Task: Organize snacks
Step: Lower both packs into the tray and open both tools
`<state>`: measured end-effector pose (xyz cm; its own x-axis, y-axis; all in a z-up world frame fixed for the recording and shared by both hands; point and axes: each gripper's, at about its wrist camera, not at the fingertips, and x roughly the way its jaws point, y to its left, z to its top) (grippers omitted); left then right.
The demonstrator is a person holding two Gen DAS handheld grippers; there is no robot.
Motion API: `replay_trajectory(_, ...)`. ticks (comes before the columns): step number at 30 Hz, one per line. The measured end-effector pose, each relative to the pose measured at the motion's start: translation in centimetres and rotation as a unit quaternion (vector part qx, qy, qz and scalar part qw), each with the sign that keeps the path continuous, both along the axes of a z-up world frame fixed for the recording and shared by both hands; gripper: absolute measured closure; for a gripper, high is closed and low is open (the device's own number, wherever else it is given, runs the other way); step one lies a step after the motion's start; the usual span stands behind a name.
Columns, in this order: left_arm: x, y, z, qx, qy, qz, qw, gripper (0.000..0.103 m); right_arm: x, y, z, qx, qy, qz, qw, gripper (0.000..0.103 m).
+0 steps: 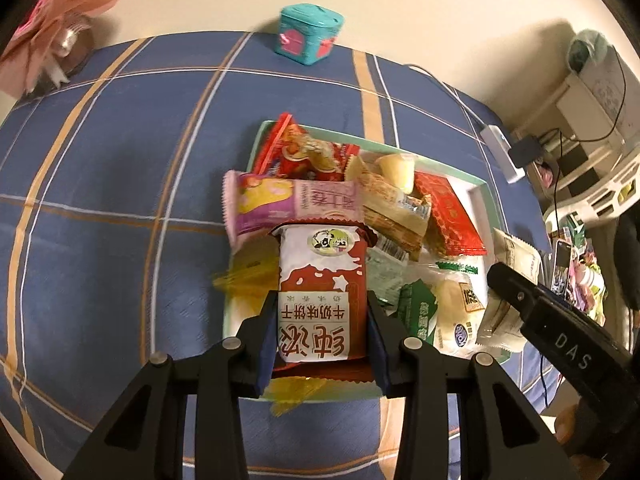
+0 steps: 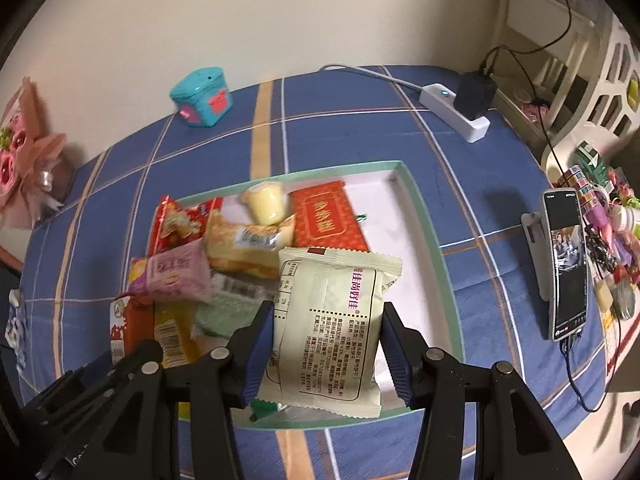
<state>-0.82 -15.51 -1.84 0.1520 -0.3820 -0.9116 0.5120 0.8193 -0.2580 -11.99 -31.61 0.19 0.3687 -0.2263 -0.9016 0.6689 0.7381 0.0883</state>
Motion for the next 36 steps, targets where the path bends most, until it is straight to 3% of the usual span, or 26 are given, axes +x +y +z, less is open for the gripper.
replay_trajectory(26, 0.8, -3.5, -1.9, 0.001, -0.014, -0.041, 0.9991, 0.062, 3.0, 0.0, -1.5, 0.000, -0.012, 0.031, 0.999, 0.048)
replay_trajectory(31, 0.9, -3.5, -2.1, -0.001, -0.003, -0.040, 0.9992, 0.053, 3.1, -0.1, -1.5, 0.003, -0.012, 0.032, 0.999, 0.048)
replay_trajectory(36, 1.0, -3.2, -2.1, 0.005, 0.000, -0.040, 0.9992, 0.051, 3.2, -0.1, -1.7, 0.012, -0.011, 0.033, 0.999, 0.048)
